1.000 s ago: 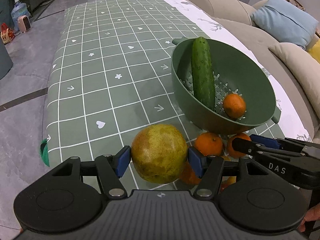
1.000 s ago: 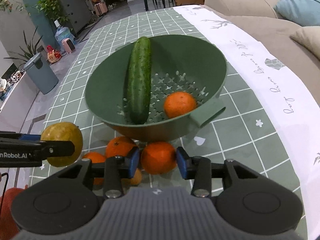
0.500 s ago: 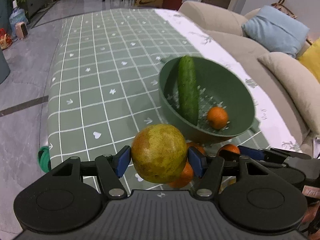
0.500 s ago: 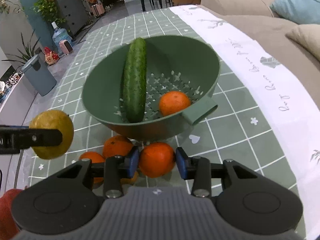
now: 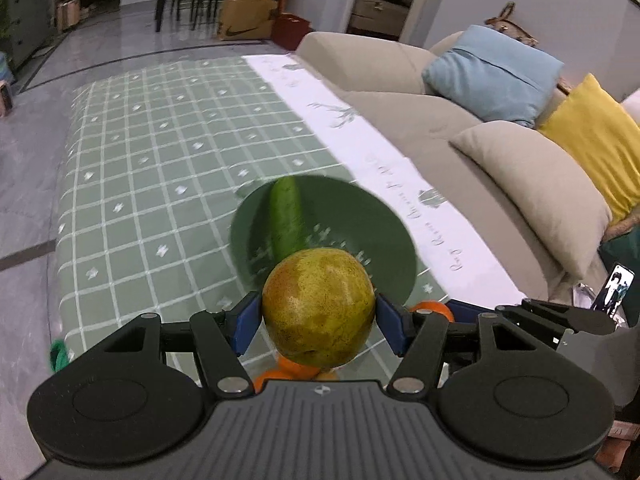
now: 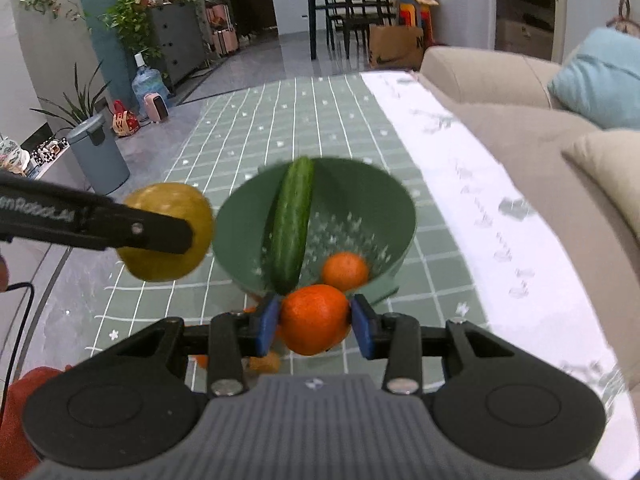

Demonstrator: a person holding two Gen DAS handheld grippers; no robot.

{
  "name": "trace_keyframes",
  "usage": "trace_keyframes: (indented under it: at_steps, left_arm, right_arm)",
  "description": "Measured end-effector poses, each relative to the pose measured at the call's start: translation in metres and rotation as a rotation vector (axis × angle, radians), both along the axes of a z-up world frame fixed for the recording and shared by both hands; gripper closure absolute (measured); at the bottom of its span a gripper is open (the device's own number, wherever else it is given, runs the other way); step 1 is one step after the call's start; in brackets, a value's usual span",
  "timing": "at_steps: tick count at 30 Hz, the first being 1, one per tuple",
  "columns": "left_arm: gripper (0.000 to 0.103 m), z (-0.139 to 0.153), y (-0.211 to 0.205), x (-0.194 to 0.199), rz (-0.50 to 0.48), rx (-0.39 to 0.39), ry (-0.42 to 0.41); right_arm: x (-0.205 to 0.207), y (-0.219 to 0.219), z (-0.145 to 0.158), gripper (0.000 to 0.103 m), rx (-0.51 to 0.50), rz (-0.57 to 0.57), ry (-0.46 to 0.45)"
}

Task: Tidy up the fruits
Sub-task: 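Carry pear and tangerine into the colander and open both tools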

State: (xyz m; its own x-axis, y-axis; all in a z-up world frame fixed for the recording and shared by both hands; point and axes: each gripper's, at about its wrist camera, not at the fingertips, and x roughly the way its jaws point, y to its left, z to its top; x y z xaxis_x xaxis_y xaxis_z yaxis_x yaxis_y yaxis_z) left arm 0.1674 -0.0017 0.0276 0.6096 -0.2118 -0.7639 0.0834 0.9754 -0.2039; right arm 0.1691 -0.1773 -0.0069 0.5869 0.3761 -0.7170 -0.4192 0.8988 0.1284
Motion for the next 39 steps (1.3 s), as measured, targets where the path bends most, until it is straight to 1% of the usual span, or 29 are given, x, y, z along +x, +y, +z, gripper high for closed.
trace_keyframes:
  at_steps: [3, 8, 12, 14, 17, 23, 26, 30, 33, 36, 39]
  left_arm:
    - [0.032, 0.002, -0.012, 0.013, -0.029, 0.03, 0.001]
    - [0.032, -0.011, -0.019, 0.035, -0.056, 0.032, 0.059]
    - [0.032, -0.03, -0.018, 0.056, -0.053, 0.03, 0.142]
    - [0.032, -0.037, -0.017, 0.065, -0.056, 0.011, 0.175]
    - [0.032, -0.048, -0.015, 0.075, -0.057, -0.008, 0.213]
    - [0.032, -0.068, -0.014, 0.088, -0.058, -0.033, 0.272]
    - [0.032, -0.076, -0.015, 0.09, -0.061, -0.027, 0.286]
    - [0.031, -0.086, -0.013, 0.094, -0.063, -0.044, 0.308]
    - [0.031, -0.087, -0.011, 0.095, -0.07, -0.07, 0.311]
    - [0.031, -0.089, -0.01, 0.095, -0.069, -0.084, 0.319]
    - [0.031, -0.089, -0.012, 0.093, -0.077, -0.071, 0.312]
  right_arm:
    - [0.008, 0.002, 0.008, 0.067, -0.032, 0.025, -0.03]
    - [0.028, 0.012, 0.012, 0.067, -0.102, 0.086, -0.064]
    - [0.044, 0.019, 0.003, 0.067, -0.161, 0.133, -0.056]
    - [0.052, 0.022, 0.001, 0.067, -0.172, 0.164, -0.058]
    - [0.064, 0.028, -0.007, 0.067, -0.208, 0.216, -0.054]
    - [0.085, 0.03, -0.027, 0.067, -0.262, 0.256, -0.028]
    - [0.091, 0.032, -0.039, 0.067, -0.281, 0.269, -0.011]
    - [0.095, 0.036, -0.053, 0.066, -0.3, 0.283, -0.006]
    - [0.095, 0.04, -0.053, 0.066, -0.314, 0.301, -0.029]
    - [0.097, 0.04, -0.053, 0.066, -0.312, 0.305, -0.021]
    - [0.093, 0.04, -0.052, 0.065, -0.32, 0.31, -0.016]
